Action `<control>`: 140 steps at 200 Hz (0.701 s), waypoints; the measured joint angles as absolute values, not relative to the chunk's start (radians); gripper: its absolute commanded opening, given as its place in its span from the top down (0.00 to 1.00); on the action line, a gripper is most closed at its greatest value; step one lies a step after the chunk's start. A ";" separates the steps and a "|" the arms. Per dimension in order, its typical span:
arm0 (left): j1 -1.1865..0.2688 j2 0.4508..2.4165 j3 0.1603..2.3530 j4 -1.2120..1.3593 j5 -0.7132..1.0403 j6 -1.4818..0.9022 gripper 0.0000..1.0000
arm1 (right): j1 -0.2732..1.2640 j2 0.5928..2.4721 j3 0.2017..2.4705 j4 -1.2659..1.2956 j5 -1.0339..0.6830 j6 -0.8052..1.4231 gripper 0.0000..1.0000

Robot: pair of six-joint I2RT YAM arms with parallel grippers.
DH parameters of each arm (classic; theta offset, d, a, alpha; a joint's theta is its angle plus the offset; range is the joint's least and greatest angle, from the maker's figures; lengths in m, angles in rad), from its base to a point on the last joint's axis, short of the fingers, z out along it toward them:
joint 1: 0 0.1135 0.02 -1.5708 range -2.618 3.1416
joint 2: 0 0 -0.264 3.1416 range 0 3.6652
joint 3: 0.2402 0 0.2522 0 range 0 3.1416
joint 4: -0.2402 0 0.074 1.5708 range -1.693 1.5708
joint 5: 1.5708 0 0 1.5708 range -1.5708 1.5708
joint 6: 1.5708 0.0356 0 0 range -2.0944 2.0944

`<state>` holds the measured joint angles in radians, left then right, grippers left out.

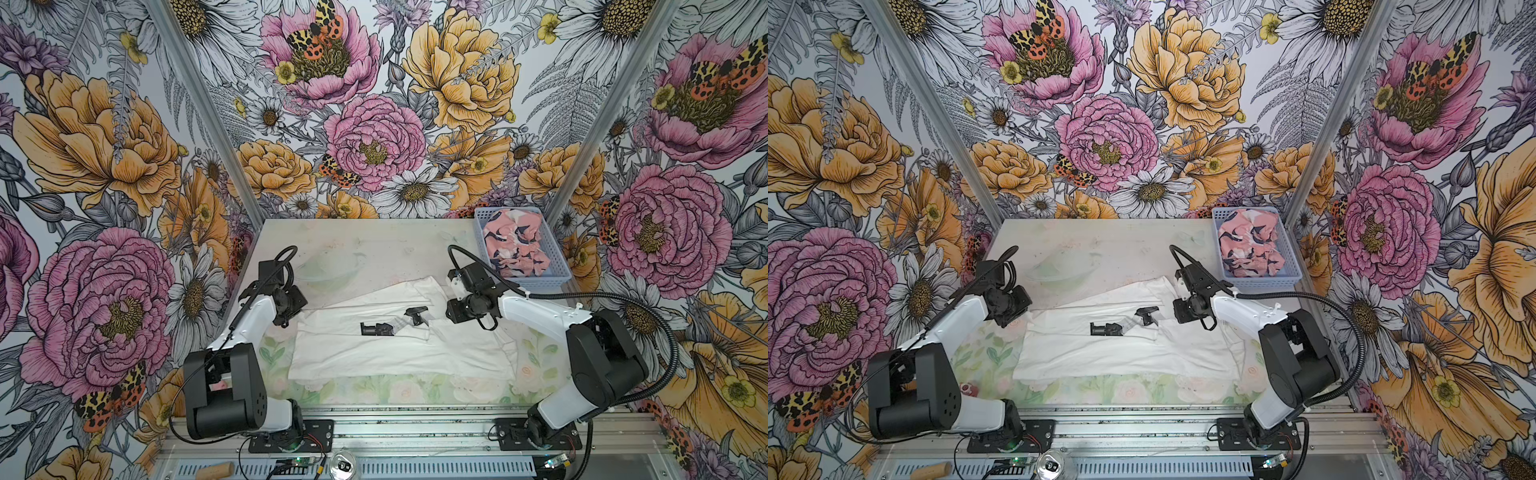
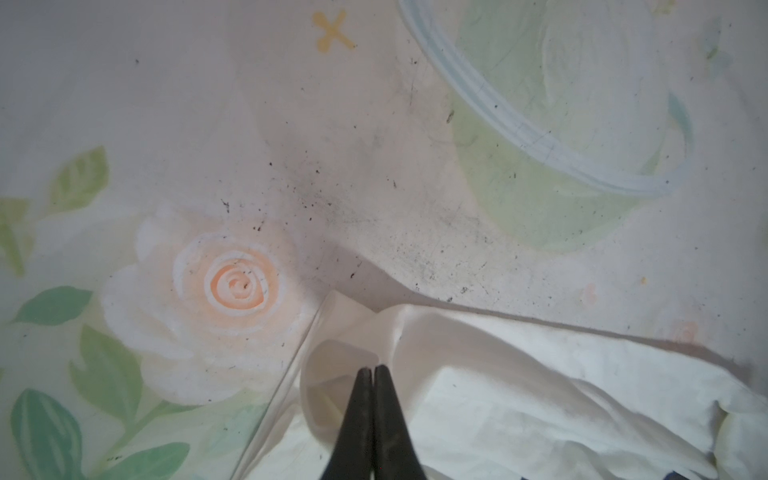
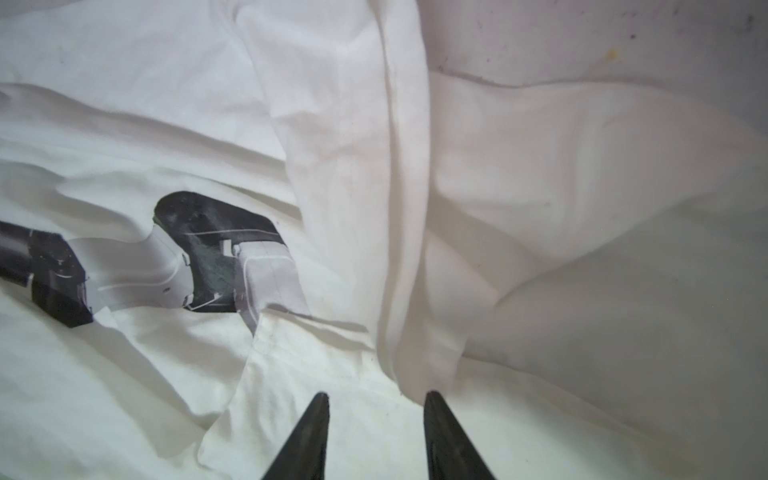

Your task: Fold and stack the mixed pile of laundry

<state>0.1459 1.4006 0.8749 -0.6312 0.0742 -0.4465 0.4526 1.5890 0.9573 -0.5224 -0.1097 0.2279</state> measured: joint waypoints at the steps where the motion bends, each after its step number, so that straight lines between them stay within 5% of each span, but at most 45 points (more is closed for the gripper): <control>1: 0.146 1.401 0.875 -0.631 0.075 -0.447 1.00 | 0.454 1.589 0.957 -0.522 -0.105 0.227 0.61; 140: 0.146 1.401 0.875 -0.631 0.075 -0.446 1.00 | 0.525 1.672 0.990 -0.527 0.083 0.177 0.64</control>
